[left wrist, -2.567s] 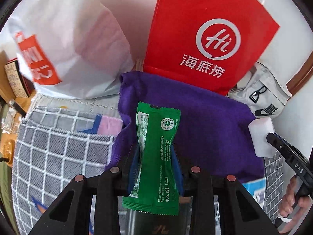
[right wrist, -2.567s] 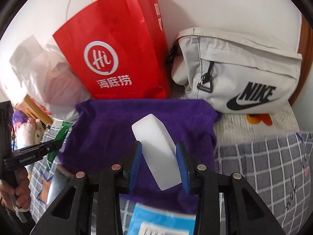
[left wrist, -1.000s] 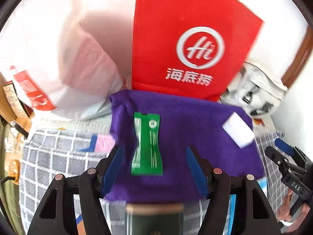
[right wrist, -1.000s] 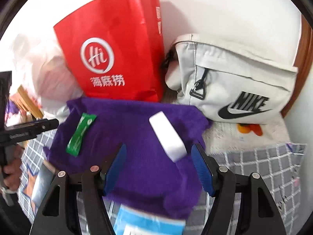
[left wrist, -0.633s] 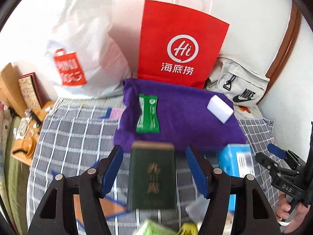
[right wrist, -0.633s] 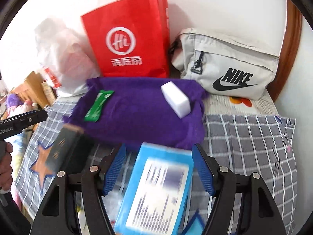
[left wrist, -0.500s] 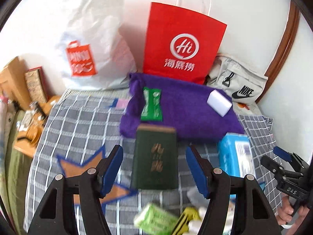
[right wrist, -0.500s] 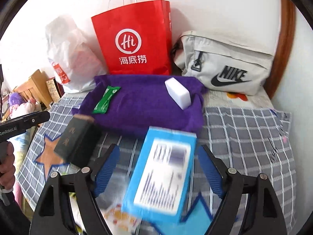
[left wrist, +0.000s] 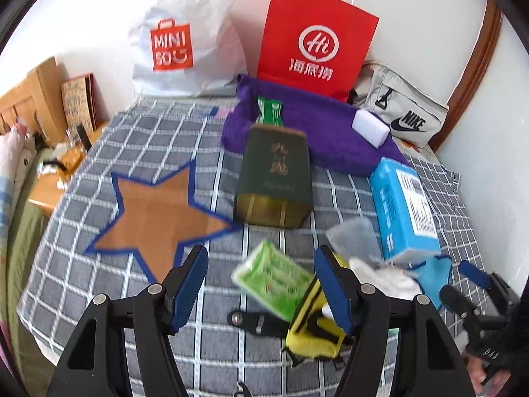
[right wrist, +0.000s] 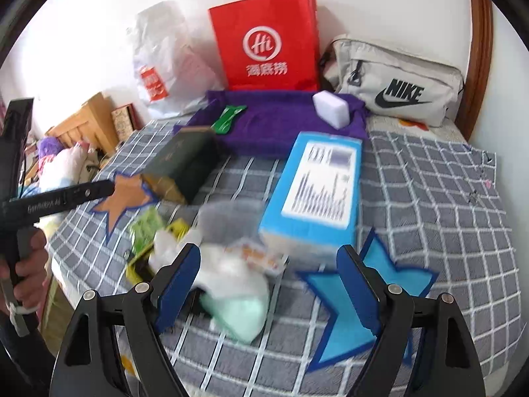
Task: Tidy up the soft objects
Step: 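Withdraw both tools and grasp the white glove with mint cloth using the right tool, then grasp the light-green wipes packet with the left tool while the right tool lifts the glove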
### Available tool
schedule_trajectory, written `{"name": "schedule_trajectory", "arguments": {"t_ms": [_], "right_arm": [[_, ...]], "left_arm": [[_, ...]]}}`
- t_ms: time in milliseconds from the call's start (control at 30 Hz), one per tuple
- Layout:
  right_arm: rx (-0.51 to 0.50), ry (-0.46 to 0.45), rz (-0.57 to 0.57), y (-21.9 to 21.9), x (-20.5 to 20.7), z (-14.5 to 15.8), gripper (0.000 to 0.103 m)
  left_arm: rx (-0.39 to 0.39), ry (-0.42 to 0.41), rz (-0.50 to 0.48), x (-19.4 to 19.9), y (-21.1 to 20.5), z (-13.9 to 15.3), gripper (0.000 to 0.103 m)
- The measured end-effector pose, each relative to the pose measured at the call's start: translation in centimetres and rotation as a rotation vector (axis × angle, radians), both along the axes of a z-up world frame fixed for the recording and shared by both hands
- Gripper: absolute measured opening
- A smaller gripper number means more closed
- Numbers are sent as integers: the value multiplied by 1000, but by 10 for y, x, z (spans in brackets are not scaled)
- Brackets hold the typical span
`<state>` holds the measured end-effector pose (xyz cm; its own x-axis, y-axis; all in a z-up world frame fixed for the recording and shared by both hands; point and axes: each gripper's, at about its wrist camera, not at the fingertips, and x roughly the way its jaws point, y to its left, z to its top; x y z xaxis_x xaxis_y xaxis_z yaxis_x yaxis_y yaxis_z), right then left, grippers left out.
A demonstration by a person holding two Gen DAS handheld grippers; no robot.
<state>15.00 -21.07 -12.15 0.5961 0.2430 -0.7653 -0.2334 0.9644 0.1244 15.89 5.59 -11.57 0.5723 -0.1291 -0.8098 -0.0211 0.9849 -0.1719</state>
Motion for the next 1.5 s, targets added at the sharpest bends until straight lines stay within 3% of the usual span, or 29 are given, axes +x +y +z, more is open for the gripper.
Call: {"name": "schedule_trajectory", "arguments": {"t_ms": [167, 333, 500, 567, 667, 833, 1000, 1100, 1233, 1333, 1500], "right_arm": [[49, 29, 22, 5, -16, -30, 84], [65, 53, 10, 9, -7, -54, 82], [32, 63, 46, 20, 4, -68, 46], [38, 68, 63, 23, 4, -68, 22], [55, 48, 76, 22, -3, -59, 13], [90, -24, 109, 15, -30, -34, 10], [90, -51, 67, -6, -44, -22, 10], [76, -41, 31, -21, -44, -21, 10], [96, 3, 50, -29, -45, -28, 10], [205, 20, 102, -31, -52, -26, 10], [279, -25, 175, -20, -66, -5, 10]], "left_arm": [[0, -6, -9, -17, 0, -13, 65], [-23, 15, -11, -19, 4, -25, 65], [-53, 57, -7, -6, 5, -41, 65], [-74, 91, -5, 3, 4, -50, 65], [-76, 118, 4, 14, 2, -64, 65], [-65, 108, 14, 26, -4, -77, 64], [-50, 76, 3, 29, -7, -79, 45], [-86, 71, 15, 29, 4, -74, 33], [-64, 60, 27, 27, 14, -68, 31], [-40, 46, 50, 25, 20, -64, 30], [-41, 46, 72, 27, 27, -64, 30]]}}
